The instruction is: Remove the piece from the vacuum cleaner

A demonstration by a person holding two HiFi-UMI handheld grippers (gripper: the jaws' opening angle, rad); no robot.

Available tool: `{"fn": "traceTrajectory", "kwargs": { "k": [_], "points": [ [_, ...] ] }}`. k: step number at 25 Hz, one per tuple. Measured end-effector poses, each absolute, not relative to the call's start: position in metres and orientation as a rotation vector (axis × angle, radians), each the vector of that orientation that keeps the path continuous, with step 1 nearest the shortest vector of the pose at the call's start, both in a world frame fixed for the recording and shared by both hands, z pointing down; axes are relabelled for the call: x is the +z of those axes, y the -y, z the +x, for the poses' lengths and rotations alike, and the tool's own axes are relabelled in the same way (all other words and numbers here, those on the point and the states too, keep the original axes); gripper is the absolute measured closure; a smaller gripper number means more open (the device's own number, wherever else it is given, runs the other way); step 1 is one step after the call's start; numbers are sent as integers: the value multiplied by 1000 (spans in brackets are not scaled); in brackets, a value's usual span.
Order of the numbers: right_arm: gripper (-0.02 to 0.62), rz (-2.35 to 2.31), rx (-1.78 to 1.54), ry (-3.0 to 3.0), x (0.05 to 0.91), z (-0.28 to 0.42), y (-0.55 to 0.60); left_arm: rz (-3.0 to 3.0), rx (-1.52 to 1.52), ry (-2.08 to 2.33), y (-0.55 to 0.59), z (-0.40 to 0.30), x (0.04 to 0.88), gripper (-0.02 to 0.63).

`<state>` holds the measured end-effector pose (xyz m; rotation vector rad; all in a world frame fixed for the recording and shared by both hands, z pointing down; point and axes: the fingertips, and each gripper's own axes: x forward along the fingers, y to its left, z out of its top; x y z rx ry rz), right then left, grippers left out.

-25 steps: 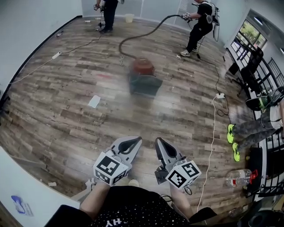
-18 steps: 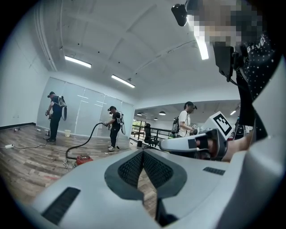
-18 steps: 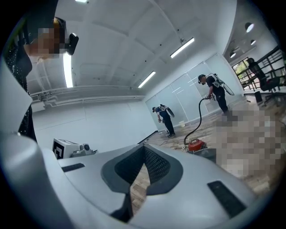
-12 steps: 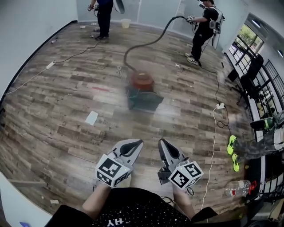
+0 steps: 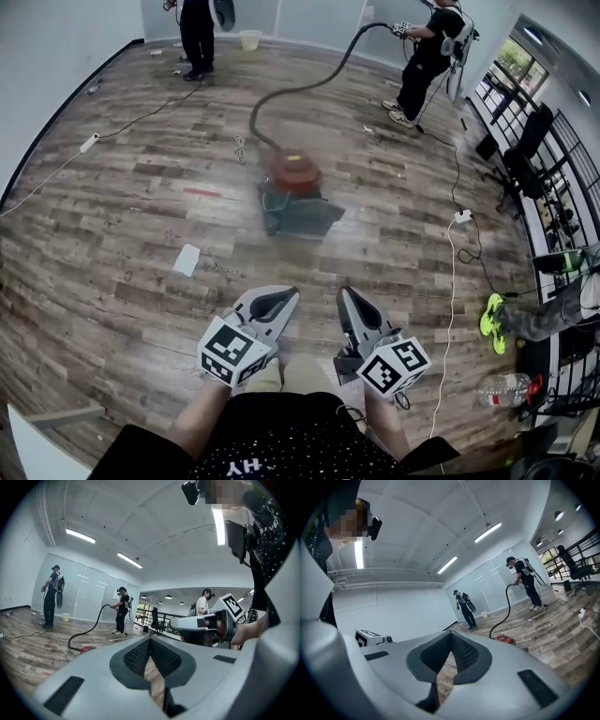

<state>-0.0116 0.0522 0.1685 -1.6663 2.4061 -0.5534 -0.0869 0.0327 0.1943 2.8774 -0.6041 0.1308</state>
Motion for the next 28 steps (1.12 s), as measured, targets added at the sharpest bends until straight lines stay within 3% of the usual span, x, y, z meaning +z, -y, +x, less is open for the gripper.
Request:
{"fn": "traceTrajectory", "kwargs": {
  "k": [16, 28],
  "points": [
    [584, -1663, -602, -2398, 177, 44, 71, 2830, 149, 653, 92, -49, 202, 597],
    [584, -1677, -612, -2412, 177, 168, 223, 2857, 100, 606, 246, 74, 193, 597]
  ]
}}
